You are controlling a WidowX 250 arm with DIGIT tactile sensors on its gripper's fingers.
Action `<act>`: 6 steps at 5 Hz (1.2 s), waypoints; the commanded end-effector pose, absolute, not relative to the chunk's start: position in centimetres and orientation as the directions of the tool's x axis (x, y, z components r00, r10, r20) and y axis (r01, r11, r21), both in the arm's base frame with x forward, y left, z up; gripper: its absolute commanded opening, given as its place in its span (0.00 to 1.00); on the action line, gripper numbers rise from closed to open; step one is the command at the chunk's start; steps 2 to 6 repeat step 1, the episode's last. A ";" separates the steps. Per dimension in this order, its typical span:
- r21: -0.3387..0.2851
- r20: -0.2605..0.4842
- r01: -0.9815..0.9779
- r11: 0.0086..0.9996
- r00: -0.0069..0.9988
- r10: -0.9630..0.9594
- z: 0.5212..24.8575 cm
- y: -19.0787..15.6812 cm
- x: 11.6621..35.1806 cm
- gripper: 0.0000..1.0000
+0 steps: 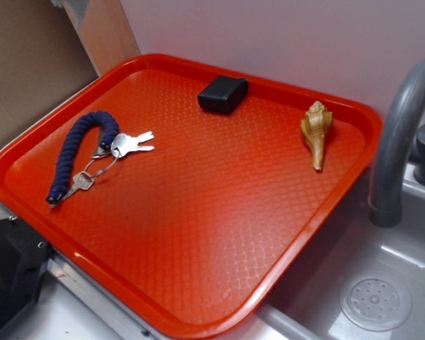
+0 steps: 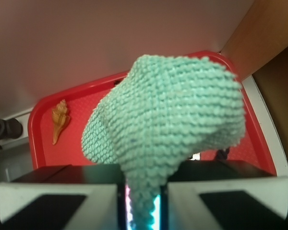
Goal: Grab the blue cloth.
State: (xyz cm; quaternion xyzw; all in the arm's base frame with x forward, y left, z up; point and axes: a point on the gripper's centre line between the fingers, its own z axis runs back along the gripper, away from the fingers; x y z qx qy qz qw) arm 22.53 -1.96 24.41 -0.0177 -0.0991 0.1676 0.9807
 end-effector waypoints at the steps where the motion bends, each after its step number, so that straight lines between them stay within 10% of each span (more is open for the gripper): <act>1: -0.080 0.212 -0.301 0.950 0.927 0.311 24.4 -3.2 21.9 0.00; 6: -0.080 0.212 -0.301 0.950 0.927 0.311 24.4 -3.2 21.9 0.00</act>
